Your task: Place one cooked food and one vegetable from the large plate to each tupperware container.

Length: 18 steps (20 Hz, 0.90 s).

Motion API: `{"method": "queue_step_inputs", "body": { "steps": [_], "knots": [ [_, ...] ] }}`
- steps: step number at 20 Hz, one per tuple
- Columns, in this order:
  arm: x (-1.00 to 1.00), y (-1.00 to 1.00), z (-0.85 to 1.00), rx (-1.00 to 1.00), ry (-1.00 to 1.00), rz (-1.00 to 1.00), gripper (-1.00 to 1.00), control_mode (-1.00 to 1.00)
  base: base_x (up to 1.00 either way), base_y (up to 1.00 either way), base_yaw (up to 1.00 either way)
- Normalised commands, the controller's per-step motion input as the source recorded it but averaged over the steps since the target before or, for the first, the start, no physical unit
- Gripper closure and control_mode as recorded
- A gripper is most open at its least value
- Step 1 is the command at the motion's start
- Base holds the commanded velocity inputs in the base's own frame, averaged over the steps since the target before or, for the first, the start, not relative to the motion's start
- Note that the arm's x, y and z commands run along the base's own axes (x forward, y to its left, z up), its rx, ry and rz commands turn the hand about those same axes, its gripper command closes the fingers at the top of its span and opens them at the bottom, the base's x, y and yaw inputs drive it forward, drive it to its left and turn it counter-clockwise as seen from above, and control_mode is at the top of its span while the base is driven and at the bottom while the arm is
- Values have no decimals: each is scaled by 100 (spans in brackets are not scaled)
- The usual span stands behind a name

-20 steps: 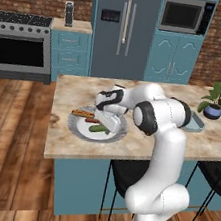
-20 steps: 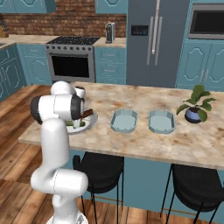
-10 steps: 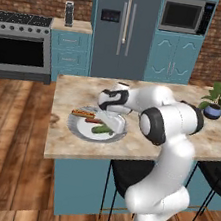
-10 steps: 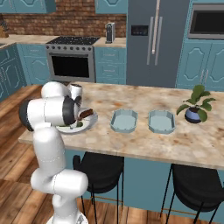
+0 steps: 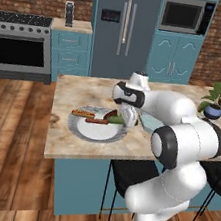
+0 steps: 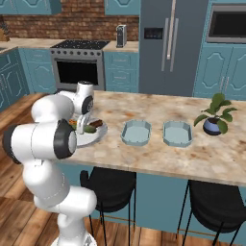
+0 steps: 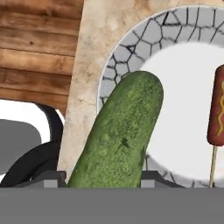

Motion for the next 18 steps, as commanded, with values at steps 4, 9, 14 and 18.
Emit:
{"method": "queue_step_inputs", "body": {
  "steps": [4, 9, 14, 18],
  "knots": [
    [0, -49, 26, -5, 9, -81, 100, -100, 0, 0, 0],
    [0, -28, 4, -4, 6, -88, 100, -100, 0, 0, 0],
    [0, -27, 5, -1, 5, -87, 100, -100, 0, 0, 0],
    [6, -44, 4, 0, 0, -78, 100, -100, 0, 0, 0]
  ]
}}
